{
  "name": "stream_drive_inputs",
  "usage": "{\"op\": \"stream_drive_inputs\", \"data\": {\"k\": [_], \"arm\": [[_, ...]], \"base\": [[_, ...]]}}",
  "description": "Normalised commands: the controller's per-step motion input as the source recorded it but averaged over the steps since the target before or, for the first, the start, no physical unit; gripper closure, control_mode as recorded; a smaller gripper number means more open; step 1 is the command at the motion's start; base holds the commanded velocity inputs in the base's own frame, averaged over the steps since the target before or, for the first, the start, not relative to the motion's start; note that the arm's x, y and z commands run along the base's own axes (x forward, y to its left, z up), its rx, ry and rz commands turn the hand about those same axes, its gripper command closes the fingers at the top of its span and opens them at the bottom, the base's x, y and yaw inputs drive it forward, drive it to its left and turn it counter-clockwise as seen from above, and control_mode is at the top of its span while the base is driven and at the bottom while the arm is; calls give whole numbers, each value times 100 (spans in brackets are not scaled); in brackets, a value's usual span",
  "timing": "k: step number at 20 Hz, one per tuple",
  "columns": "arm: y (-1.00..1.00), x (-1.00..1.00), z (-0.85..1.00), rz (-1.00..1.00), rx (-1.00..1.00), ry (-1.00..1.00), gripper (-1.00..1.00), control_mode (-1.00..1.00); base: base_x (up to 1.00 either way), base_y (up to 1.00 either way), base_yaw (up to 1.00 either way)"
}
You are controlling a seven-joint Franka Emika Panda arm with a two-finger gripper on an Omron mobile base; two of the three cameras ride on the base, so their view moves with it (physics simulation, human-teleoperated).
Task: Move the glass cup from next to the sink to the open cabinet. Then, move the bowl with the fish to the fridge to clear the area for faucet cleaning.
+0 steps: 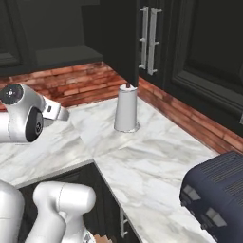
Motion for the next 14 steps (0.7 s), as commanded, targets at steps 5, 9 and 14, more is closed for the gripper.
{"op": "stream_drive_inputs", "data": {"k": [5, 9, 14], "arm": [[-6, 24, 100, -27, 33, -8, 100, -100], [-48, 0, 90, -19, 43, -7, 100, -100], [-48, 1, 98, -16, 31, -14, 100, -100]], "base": [[0, 0, 0], [0, 0, 0], [0, 0, 0]]}}
